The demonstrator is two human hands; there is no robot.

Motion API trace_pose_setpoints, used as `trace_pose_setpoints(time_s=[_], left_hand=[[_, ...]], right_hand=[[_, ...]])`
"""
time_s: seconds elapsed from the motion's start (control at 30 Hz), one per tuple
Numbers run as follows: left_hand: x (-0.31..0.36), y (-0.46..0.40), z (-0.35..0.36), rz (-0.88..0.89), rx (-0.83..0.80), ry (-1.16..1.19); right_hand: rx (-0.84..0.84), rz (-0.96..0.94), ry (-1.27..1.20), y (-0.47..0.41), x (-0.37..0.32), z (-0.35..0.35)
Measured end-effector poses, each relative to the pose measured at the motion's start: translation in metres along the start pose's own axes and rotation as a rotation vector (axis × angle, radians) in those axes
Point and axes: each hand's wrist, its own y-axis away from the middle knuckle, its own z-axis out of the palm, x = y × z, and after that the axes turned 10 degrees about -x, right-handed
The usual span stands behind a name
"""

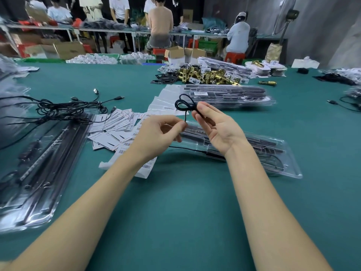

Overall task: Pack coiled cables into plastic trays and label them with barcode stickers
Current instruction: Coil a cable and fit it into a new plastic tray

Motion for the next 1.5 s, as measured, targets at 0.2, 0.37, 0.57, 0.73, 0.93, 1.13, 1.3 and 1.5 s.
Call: trace_pose_setpoints(time_s=[0.2, 0.37, 0.57, 0.73, 0.93, 1.13, 1.3, 1.5], left_hand=[[0.005, 0.0, 0.004, 0.08, -0.031, -0.267], [0.006, -0.001, 0.0, 0.114, -0.072, -0.328], [0.012, 0.001, -0.003, 0.164, -0.021, -0.176], [0.016, 0.002, 0.001, 0.121, 0.032, -0.027], [0.011, 0.001, 0.001, 0.087, -0.021, 0.129], [0.004, -0.002, -0.005, 0.111, -0.141, 0.185], [-0.001, -0.003, 0.001, 0.103, -0.124, 0.239], [-0.009, -0.002, -0.001, -0.035, -0.041, 0.127]], right_hand=[[0.061, -0.114, 0.206, -0.003, 0.006, 0.006], [-0.033, -0.231, 0.923, -0.003, -0.008, -0.008], [-0.211, -0.064, 1.001, 0.003, -0.021, -0.014], [-0.272, 0.091, 0.817, 0.013, -0.033, -0.022], [-0.299, 0.239, 0.597, 0.017, -0.031, -0.032], [-0.325, 0.303, 0.441, 0.017, -0.025, -0.037], [-0.298, 0.242, 0.247, 0.014, -0.015, -0.027], [-0.141, 0.109, 0.067, 0.003, 0.003, -0.006]])
